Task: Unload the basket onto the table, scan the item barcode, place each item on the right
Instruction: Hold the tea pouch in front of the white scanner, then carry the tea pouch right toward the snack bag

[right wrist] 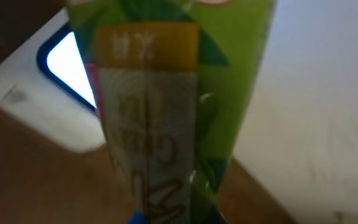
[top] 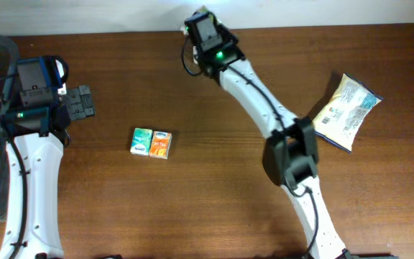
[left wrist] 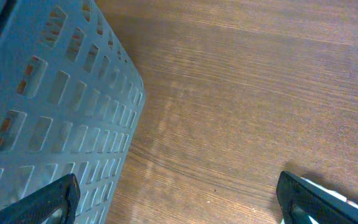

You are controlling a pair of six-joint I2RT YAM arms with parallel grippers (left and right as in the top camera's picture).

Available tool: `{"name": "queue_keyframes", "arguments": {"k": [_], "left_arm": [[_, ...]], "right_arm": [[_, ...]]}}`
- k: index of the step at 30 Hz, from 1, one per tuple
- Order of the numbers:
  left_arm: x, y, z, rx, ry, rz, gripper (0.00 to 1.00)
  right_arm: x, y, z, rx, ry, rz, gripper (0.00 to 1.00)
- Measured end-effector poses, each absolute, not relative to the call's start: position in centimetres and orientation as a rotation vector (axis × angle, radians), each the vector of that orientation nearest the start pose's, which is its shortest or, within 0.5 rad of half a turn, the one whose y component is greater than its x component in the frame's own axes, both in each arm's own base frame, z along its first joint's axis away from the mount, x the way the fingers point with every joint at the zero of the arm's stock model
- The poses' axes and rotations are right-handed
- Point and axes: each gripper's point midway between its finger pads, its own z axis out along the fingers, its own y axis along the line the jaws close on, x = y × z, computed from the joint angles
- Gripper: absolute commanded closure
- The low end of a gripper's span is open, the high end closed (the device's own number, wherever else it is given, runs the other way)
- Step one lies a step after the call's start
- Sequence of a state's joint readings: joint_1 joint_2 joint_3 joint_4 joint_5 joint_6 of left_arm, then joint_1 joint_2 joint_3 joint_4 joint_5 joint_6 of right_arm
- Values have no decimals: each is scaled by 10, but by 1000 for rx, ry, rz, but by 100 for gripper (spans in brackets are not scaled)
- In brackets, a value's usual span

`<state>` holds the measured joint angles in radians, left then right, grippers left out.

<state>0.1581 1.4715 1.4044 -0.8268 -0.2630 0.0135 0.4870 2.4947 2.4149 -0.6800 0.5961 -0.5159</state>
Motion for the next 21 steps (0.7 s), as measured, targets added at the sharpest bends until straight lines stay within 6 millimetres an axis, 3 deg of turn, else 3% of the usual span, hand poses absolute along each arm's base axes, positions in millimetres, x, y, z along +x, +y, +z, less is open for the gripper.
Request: {"name": "queue_keyframes", "arguments": {"k": [3,7,10,12,14,16,21], "left_arm": [[381,106,233,-292,2446,399,1],[381,106,233,-292,2446,399,1],[381,106,232,-292,2447,399,1],[381,106,233,-293,2446,399,1],[381,106,233,-292,2446,399,1],[381,106,233,-292,2446,398,1],[381,106,232,-292,2447,399,1]], "right_arm": [[579,200,212,-749,2176,-582,96],[520,167,283,-588,2283,-371,96],[480,129,301,-386,2419,-257,96],[463,101,293,-218,2534,-188,96],[458,70,272,5,2654,-89,96],[460,45,235,217,2766,31,96],[465,13,140,521,2926,181,96]]}}
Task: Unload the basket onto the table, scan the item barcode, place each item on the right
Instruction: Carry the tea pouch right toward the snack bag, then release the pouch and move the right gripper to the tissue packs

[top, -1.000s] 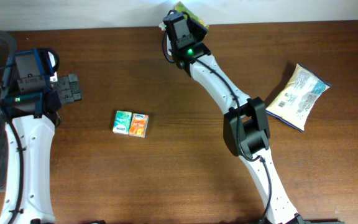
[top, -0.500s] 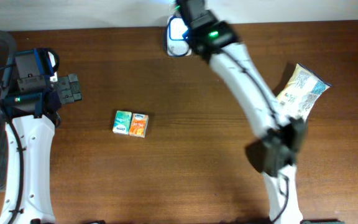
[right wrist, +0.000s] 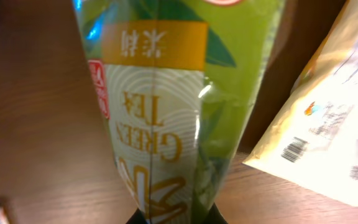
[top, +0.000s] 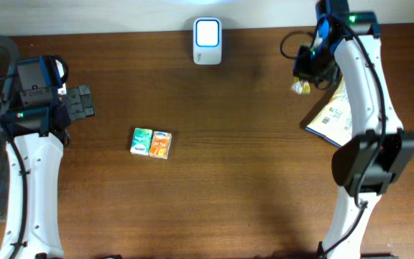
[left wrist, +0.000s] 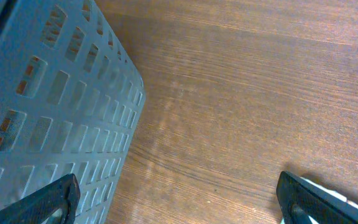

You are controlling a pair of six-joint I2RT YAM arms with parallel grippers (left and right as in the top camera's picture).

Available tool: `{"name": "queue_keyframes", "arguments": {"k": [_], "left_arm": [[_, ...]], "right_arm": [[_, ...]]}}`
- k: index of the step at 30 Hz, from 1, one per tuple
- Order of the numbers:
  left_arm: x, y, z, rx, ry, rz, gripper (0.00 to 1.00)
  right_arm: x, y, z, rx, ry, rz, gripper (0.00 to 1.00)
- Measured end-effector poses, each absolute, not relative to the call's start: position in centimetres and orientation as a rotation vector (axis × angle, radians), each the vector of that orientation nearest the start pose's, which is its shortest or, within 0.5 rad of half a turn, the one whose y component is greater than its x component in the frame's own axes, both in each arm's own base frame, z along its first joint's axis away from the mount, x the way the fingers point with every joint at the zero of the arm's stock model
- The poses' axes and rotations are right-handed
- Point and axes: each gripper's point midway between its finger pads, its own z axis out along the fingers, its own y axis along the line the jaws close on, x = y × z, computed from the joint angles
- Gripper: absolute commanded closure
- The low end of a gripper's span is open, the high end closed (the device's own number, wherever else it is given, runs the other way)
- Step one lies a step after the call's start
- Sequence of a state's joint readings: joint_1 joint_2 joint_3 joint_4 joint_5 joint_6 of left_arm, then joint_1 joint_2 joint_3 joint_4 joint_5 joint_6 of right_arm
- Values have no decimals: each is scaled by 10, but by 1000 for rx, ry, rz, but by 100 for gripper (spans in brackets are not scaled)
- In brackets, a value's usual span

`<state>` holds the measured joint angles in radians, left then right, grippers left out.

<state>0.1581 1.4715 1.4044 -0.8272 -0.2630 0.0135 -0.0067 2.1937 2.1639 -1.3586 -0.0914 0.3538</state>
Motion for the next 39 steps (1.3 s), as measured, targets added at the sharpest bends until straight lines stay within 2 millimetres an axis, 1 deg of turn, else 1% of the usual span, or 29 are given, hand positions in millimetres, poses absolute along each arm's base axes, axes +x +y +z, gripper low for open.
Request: {"name": "queue_keyframes", "arguments": {"k": [2,4,6,7,9,10,13,14,15,17,18,21,22,23,24,25,26,28,30,32,33,35,37,38,39], "left_arm": [[381,106,232,-292,2447,399,1],[381,106,233,-292,2446,399,1],[381,106,232,-292,2447,399,1],[381,106,232,-292,2447,399,1],[381,106,233,-292,2446,399,1],[381,106,233,-292,2446,399,1],[381,106,233,-292,2446,399,1],[381,106,233,-292,2446,399,1],[381,106,233,-292,2446,399,1],[381,106,233,-292,2447,399,1],[381,106,233,-293,2447,399,1],[381,106,233,-292,2446,399,1],[381,106,233,-293,2446,399,1],[381,106,233,-293,2446,399,1],[381,106,233,-292,2447,399,1],[381,106,233,-293,2446,399,1],[381,106,233,-292,2446,399,1],[381,106,232,-292,2447,399,1],[381,106,233,-292,2446,399,1],[381,106,233,-293,2446,399,1],[381,106,232,-292,2447,399,1],[381,106,233,-292,2446,399,1],[381,106,233,-292,2446,399,1],[381,106,233,-292,2446,399,1],[381,106,233,-292,2446,399,1]], "right_arm": [[466,4,99,598,2957,202,96],[468,-3,72,646,2958,220,96],[461,-8,56,692,2980,226,96],[456,-13,52,727,2992,228,94],[454,-25,51,784,2984,232,75],[452,-30,51,812,2982,233,73],[438,-44,51,896,3011,231,59],[433,-44,51,899,3029,244,51],[429,-42,52,907,3048,261,46],[424,-35,57,913,3073,313,41],[423,-30,62,905,3082,349,38],[431,-12,94,818,3070,490,33],[434,-1,106,768,3066,536,32],[436,12,115,708,3063,572,28],[438,26,122,641,3059,600,23],[439,40,126,590,3062,620,16],[437,74,130,457,3080,658,10],[441,117,129,267,3063,678,1],[443,167,124,82,3021,700,1],[439,220,112,-53,2980,728,1],[429,247,102,-97,2982,743,1],[411,287,85,-155,2982,773,0],[398,314,70,-177,2973,800,7],[390,329,58,-177,2965,814,13],[387,334,53,-167,2965,817,18]]}}
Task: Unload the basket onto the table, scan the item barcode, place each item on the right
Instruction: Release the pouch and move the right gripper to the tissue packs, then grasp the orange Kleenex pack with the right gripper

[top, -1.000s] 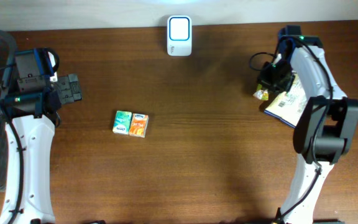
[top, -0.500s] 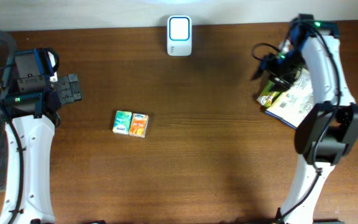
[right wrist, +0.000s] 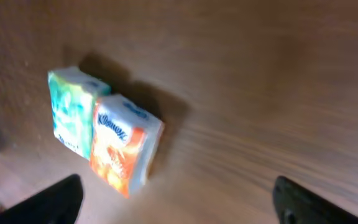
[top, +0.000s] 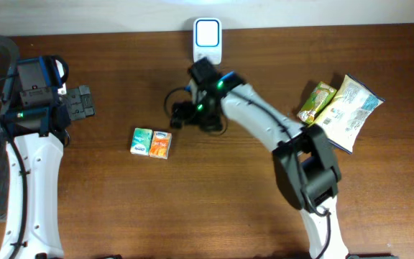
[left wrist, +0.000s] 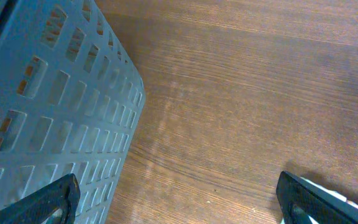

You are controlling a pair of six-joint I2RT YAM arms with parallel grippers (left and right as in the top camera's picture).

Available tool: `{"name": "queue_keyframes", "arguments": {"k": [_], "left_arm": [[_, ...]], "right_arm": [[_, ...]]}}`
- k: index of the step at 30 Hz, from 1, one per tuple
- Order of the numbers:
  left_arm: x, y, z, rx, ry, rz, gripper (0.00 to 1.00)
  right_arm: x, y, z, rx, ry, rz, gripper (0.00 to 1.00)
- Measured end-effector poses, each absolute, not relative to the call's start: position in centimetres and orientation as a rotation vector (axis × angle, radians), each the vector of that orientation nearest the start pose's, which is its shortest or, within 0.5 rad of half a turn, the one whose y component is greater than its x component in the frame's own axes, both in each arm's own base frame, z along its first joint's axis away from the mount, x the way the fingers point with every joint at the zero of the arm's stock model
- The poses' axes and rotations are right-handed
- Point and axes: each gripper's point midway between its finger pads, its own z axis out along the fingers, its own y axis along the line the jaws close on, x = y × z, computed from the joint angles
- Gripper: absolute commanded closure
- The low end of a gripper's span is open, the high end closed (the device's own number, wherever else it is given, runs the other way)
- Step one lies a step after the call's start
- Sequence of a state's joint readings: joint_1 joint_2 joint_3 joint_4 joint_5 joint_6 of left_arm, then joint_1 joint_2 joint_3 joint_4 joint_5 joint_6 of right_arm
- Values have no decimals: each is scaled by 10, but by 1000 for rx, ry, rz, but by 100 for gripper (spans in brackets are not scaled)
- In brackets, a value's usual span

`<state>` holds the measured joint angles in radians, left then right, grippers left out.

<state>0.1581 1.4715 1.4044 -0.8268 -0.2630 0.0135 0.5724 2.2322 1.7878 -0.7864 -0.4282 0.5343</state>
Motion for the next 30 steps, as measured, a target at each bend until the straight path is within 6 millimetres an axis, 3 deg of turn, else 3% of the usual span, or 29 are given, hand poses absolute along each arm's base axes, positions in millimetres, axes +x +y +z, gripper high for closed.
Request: {"name": "queue_keyframes", "arguments": {"k": [3,6,13,18,21,26,29,30], "left_arm": [[381,106,233,-292,2446,399,1],[381,106,232,-292,2447,399,1],[381,106,233,-293,2446,399,1],[381,106,233,-292,2446,399,1],[381,106,233,-292,2446,399,1],[381,106,233,-292,2446,399,1],[381,106,233,-292,2446,399,1],[381,106,233,-292,2446,399,1]], "right_arm": [[379,348,32,-124,2943,777,31],[376,357,18,-97,2912,761,37],[378,374,20,-103,2840,777,48],[365,384,17,-132,2856,759,55],[361,386,17,-135,2867,762,71],[352,386,18,-141,2918,835,81],[351,381,19,-136,2939,880,96],[352,380,20,-147,2937,892,96]]}}
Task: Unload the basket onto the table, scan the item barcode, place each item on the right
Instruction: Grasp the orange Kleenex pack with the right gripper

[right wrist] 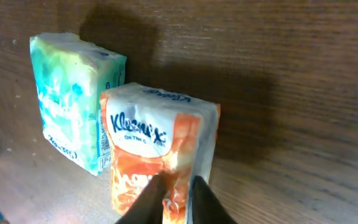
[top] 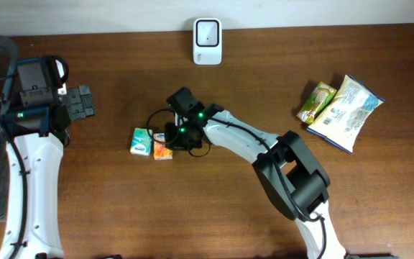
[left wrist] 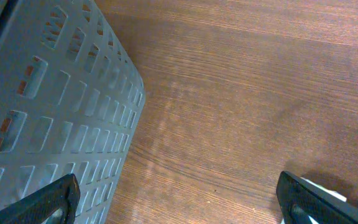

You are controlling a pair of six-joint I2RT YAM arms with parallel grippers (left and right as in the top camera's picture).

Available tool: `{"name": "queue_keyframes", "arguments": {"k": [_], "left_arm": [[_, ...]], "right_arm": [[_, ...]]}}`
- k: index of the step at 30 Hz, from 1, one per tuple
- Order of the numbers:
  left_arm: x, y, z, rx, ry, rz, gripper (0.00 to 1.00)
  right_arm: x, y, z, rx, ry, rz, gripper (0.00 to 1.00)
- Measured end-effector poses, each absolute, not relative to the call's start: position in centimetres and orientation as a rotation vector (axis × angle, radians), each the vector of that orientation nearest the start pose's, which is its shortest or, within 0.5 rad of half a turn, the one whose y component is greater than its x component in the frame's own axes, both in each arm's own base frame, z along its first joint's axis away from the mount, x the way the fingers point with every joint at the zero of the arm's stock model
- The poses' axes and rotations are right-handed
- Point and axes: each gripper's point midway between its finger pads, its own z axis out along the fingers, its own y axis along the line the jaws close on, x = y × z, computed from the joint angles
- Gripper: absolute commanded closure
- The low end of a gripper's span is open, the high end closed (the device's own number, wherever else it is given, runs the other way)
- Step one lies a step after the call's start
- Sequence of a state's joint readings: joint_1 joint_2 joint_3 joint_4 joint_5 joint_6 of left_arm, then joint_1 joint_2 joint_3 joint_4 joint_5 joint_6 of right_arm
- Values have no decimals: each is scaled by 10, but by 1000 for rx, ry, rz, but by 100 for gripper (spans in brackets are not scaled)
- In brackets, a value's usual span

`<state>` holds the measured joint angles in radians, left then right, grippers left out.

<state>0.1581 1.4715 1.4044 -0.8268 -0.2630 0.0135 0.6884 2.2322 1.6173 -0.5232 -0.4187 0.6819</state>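
Observation:
Two tissue packs lie side by side left of the table's middle: a green one (top: 141,141) (right wrist: 76,124) and an orange Kleenex pack (top: 162,152) (right wrist: 157,140). My right gripper (top: 169,139) (right wrist: 178,194) is down on the orange pack, its fingers (right wrist: 151,200) pinched on the pack's near end. The white scanner (top: 207,32) stands at the far edge. My left gripper (top: 80,103) (left wrist: 179,205) hangs open over bare table at the left, holding nothing.
A green tea packet (top: 316,101) and a pale yellow bag (top: 347,111) lie together at the right. A grey slotted basket (left wrist: 42,106) stands at the left edge beside my left arm.
My right gripper was open a little way above and to the right of the tissue packs. Now it is down on the orange pack and shut on it. The left arm is unchanged.
My right gripper held the green tea packet in front of the scanner, then held it at the right beside the yellow bag. Then the packet lay next to the bag and the gripper was open near the tissue packs. Now it grips the orange pack.

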Motion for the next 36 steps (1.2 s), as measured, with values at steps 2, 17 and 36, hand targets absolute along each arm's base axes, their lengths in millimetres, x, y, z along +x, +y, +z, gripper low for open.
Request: {"name": "queue_keyframes", "arguments": {"k": [2,17,36], "left_arm": [[381,106,233,-292,2446,399,1],[381,106,233,-293,2446,399,1],[381,106,233,-292,2446,399,1]], "right_arm": [[354,379,21,-165,2936,916,96],[378,292,17,-283,2993,945,50],[373,304,13,-307,2993,869,96]]}}
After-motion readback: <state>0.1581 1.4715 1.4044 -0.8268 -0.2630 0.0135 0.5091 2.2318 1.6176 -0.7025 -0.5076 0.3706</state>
